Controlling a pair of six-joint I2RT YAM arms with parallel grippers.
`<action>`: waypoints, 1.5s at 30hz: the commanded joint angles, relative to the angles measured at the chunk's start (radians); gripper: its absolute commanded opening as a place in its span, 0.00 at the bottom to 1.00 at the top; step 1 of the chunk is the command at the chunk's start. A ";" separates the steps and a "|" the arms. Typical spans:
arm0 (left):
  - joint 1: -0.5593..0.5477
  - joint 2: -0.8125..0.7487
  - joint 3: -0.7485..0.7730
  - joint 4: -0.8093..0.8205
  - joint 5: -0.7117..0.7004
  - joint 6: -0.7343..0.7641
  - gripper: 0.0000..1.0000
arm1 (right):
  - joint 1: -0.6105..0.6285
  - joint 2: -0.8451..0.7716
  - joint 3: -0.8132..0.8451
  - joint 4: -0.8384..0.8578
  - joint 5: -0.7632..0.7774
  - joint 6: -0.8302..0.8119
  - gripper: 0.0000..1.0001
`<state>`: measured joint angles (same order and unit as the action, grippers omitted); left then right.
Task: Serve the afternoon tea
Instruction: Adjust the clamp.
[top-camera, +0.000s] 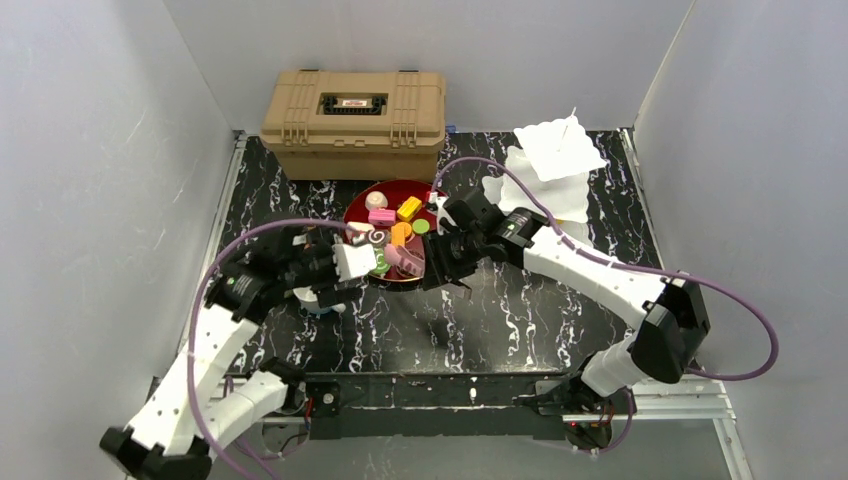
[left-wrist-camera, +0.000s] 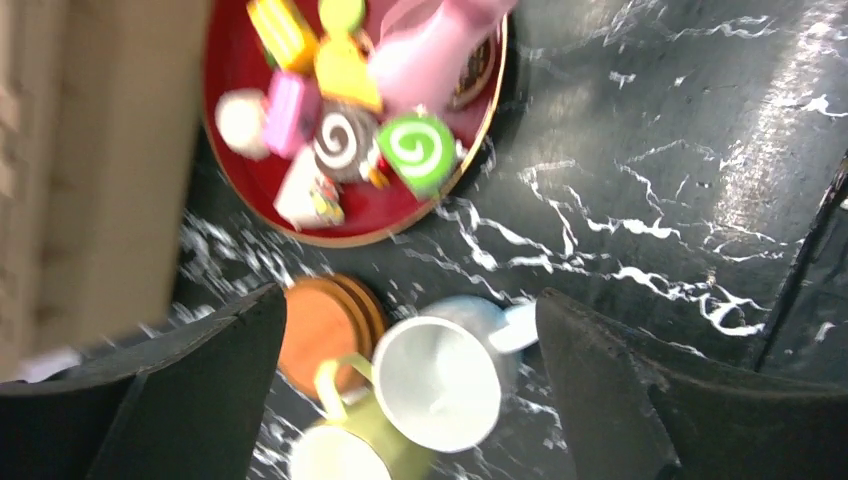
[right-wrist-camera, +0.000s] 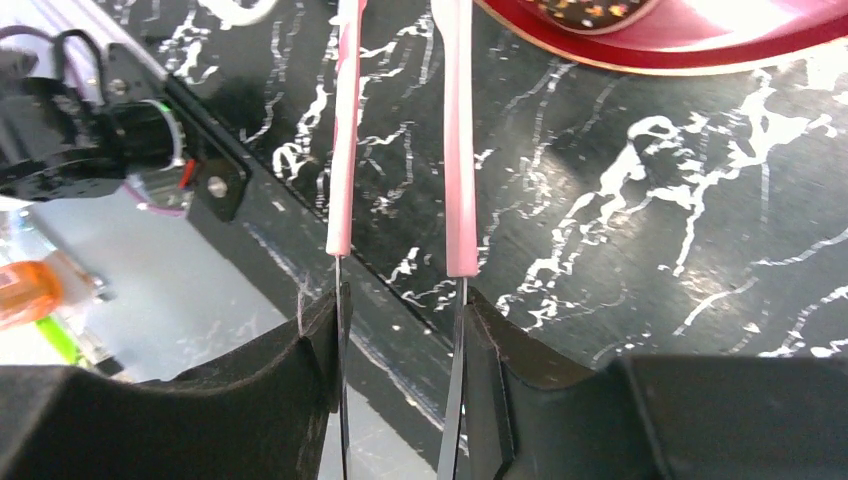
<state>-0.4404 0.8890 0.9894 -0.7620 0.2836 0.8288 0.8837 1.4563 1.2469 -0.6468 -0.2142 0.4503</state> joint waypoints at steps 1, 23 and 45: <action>-0.011 -0.136 -0.032 0.010 0.279 0.374 0.97 | 0.000 0.025 0.108 0.016 -0.138 0.030 0.50; -0.229 -0.026 -0.141 0.362 0.192 0.464 0.48 | 0.049 0.047 0.160 0.079 -0.272 0.034 0.51; -0.235 -0.061 -0.140 0.498 -0.062 0.048 0.00 | 0.049 -0.188 0.064 0.234 0.170 0.098 0.98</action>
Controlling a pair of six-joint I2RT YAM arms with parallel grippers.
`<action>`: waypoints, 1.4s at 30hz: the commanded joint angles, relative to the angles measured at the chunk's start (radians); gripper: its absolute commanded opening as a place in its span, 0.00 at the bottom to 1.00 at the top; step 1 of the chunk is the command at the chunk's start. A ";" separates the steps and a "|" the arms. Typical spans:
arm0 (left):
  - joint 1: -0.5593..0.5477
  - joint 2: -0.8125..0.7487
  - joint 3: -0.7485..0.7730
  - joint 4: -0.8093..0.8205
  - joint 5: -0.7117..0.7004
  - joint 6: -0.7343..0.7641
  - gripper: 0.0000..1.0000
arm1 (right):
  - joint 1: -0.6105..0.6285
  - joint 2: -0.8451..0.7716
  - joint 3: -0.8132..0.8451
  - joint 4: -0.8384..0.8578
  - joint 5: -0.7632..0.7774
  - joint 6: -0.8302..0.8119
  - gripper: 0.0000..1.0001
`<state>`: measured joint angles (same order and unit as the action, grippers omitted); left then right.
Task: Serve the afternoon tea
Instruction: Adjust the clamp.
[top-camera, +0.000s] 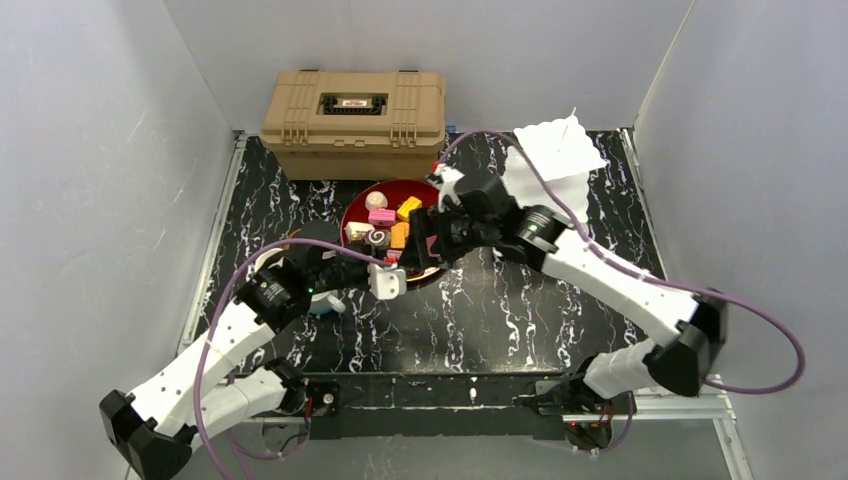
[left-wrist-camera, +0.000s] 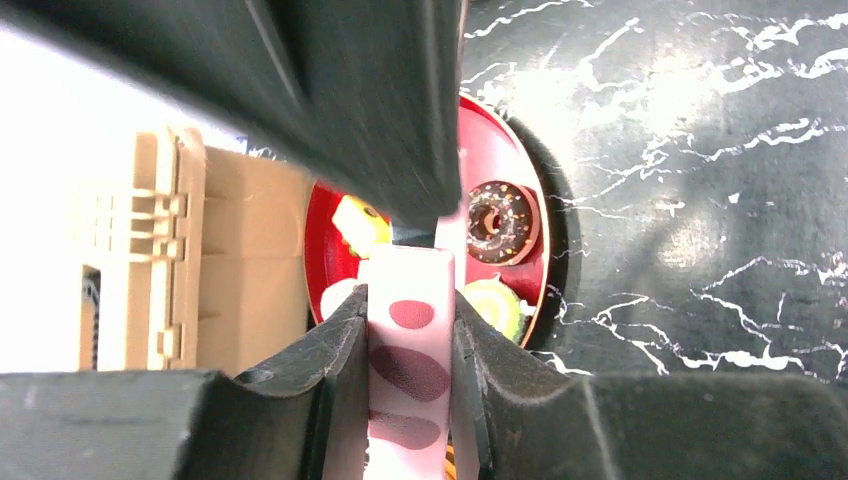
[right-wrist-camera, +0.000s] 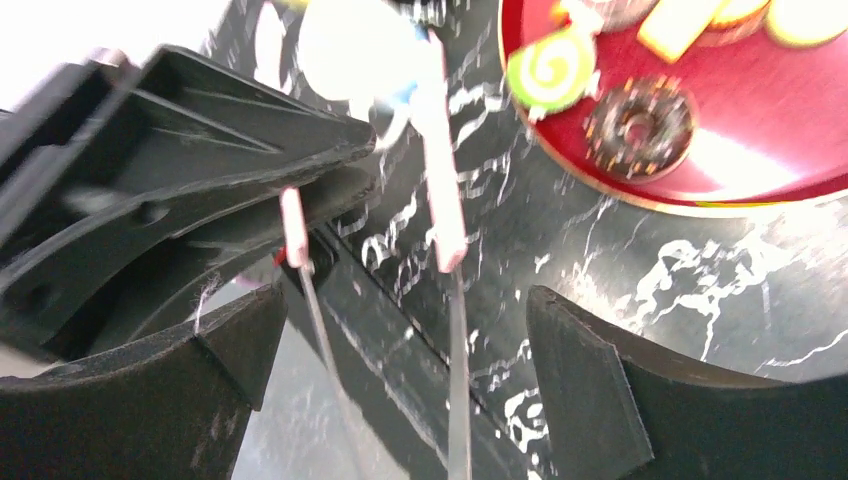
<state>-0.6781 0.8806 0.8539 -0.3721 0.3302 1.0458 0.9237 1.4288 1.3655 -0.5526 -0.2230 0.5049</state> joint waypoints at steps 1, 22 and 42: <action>0.002 -0.054 -0.007 0.112 -0.131 -0.199 0.00 | 0.009 -0.207 -0.095 0.206 0.190 0.065 0.98; -0.034 -0.052 0.024 0.125 -0.226 -0.368 0.00 | 0.187 -0.260 -0.310 0.526 0.676 0.136 0.98; -0.057 -0.044 0.038 0.146 -0.240 -0.402 0.00 | 0.197 -0.132 -0.392 0.895 0.597 0.259 0.87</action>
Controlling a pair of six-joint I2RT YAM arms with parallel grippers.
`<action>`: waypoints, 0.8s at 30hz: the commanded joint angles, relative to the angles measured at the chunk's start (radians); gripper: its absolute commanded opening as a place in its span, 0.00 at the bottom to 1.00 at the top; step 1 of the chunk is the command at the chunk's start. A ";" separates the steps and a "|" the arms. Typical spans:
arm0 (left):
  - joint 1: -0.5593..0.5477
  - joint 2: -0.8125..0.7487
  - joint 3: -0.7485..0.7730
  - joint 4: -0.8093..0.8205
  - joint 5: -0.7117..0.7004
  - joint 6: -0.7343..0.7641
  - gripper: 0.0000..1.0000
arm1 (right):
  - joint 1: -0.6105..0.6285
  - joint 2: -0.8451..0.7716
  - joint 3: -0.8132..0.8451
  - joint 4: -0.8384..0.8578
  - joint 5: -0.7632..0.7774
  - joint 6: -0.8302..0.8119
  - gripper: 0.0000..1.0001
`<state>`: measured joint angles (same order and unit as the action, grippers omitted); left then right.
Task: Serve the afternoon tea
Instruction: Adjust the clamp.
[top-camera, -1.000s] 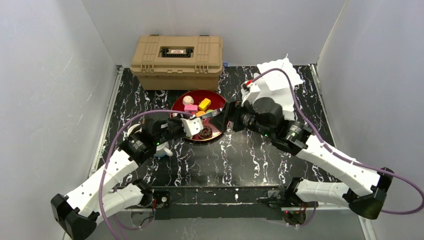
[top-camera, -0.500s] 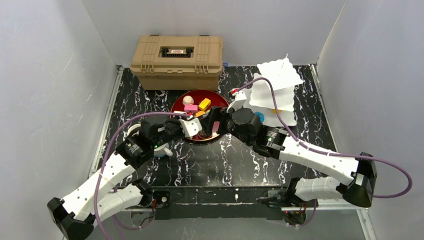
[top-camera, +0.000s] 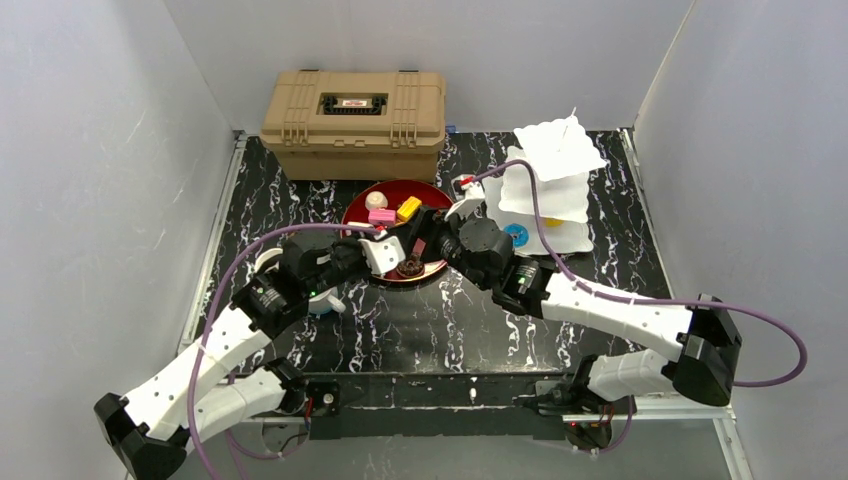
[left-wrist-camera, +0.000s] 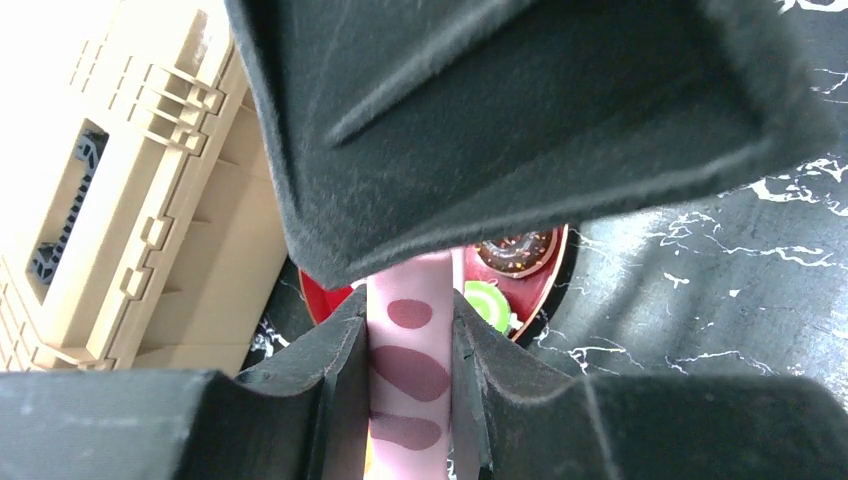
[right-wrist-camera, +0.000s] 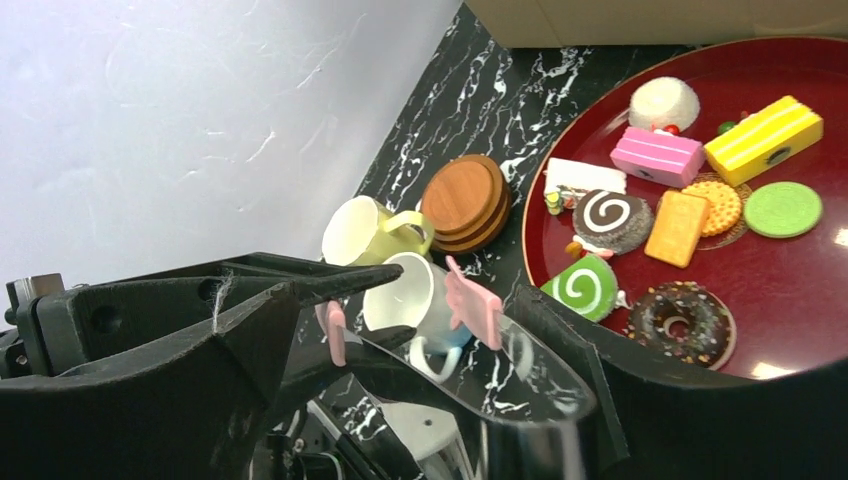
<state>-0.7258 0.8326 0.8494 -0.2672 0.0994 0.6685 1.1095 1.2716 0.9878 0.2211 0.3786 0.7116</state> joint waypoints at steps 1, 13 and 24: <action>-0.008 0.008 0.047 0.042 -0.010 -0.027 0.00 | 0.016 0.035 -0.007 0.119 -0.007 0.054 0.87; -0.010 -0.009 0.045 0.048 -0.023 -0.016 0.00 | 0.021 -0.022 -0.060 0.089 0.007 0.050 0.58; -0.011 -0.031 0.054 -0.016 0.018 -0.022 0.43 | 0.019 -0.115 -0.052 0.063 0.079 -0.058 0.38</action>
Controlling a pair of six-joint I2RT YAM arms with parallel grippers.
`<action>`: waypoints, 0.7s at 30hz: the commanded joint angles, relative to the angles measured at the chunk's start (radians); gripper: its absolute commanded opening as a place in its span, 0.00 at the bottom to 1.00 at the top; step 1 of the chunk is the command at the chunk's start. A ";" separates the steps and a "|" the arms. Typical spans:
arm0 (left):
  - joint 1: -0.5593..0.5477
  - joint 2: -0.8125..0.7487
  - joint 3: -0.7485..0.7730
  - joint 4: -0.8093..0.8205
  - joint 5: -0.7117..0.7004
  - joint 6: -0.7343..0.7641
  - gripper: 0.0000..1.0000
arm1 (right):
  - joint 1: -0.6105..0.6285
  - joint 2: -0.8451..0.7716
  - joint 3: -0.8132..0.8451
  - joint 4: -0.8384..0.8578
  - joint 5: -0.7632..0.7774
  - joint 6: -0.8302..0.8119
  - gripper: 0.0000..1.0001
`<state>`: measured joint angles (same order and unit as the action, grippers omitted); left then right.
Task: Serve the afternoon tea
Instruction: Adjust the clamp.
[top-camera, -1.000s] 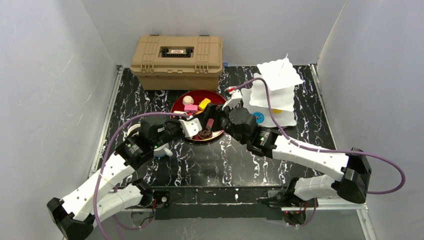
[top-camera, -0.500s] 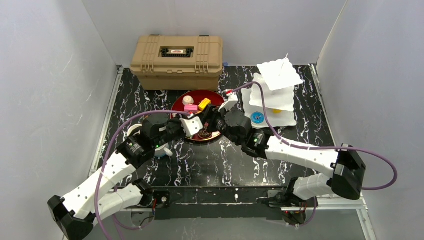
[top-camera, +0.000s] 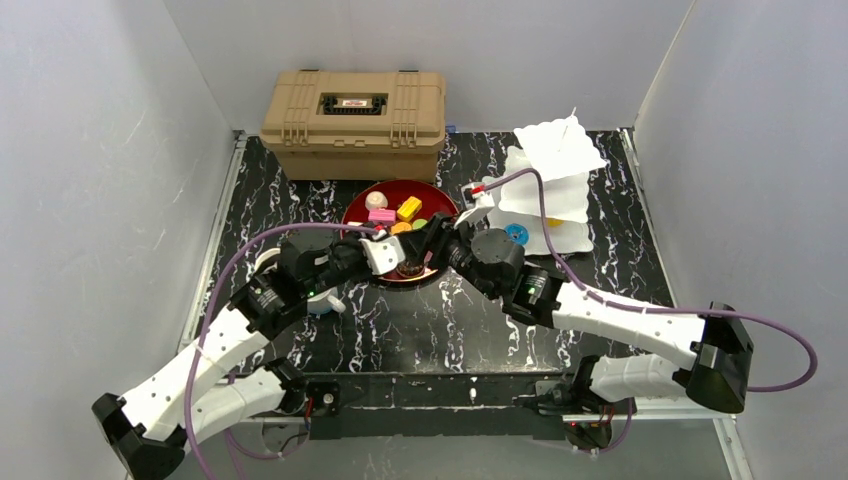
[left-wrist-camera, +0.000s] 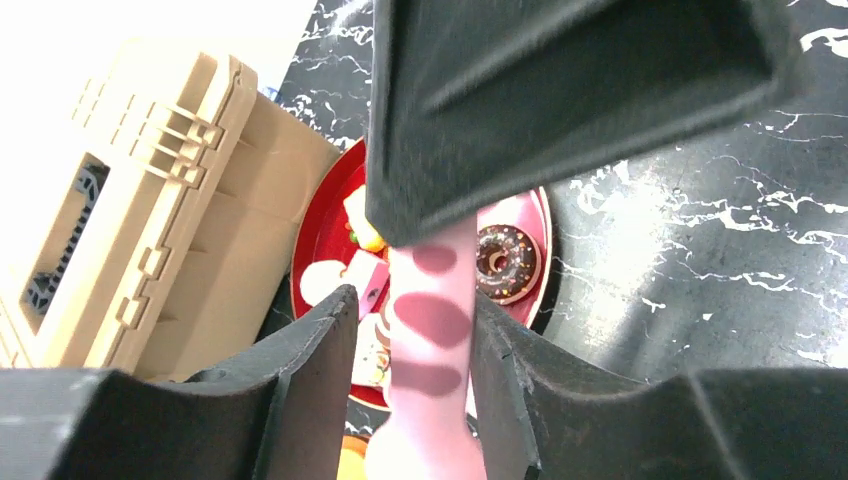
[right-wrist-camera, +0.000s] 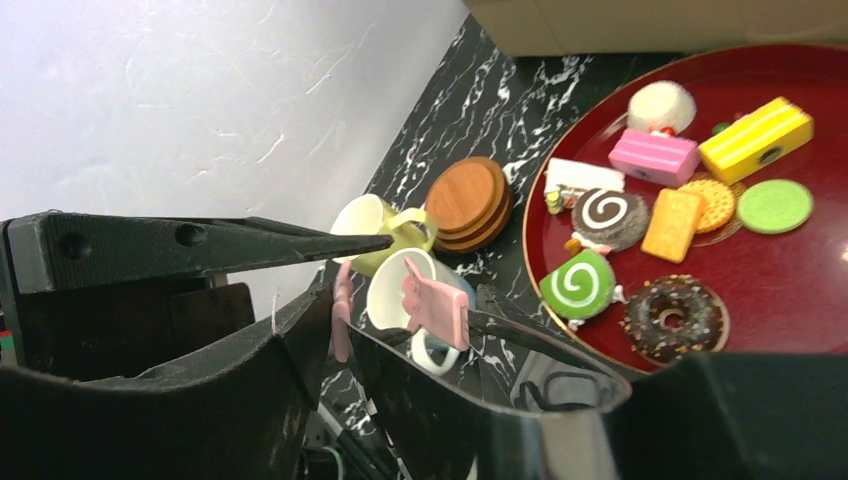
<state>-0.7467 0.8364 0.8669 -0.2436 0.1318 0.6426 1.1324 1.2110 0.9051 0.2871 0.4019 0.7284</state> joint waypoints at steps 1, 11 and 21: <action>0.009 -0.042 0.032 -0.049 -0.015 0.008 0.43 | -0.003 -0.060 0.035 -0.008 0.060 -0.083 0.38; 0.009 -0.033 0.038 -0.087 0.019 0.000 0.27 | -0.003 -0.051 0.035 0.008 0.019 -0.085 0.41; 0.010 -0.002 0.054 -0.114 0.080 0.022 0.48 | -0.003 -0.020 0.057 0.014 -0.045 -0.064 0.41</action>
<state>-0.7406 0.8345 0.8845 -0.3325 0.1768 0.6506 1.1278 1.1896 0.9089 0.2424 0.3828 0.6563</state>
